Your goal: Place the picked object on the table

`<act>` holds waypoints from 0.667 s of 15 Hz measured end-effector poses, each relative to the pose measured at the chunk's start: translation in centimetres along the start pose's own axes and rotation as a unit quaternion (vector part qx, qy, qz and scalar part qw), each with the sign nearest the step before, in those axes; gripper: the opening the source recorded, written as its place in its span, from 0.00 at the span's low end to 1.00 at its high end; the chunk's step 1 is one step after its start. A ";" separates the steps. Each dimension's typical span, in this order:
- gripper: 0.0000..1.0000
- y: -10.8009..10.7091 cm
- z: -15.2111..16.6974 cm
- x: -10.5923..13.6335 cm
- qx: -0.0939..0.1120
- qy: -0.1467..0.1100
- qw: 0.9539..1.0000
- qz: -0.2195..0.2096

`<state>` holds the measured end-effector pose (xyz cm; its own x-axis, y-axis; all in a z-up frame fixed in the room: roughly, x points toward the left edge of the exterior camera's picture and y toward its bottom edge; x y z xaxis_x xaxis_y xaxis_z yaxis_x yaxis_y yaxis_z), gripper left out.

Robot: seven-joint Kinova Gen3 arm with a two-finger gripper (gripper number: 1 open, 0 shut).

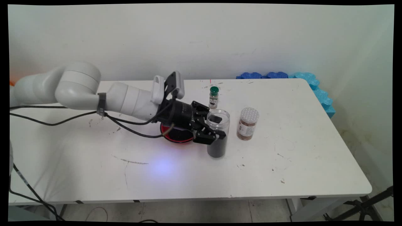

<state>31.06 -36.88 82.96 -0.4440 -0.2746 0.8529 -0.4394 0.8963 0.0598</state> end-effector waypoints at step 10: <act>0.00 -0.4 2.1 -1.4 0.003 -0.008 1.000 -0.008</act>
<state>30.19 -37.64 80.66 -0.4499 -0.2944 0.8432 -0.4508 0.8899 0.0702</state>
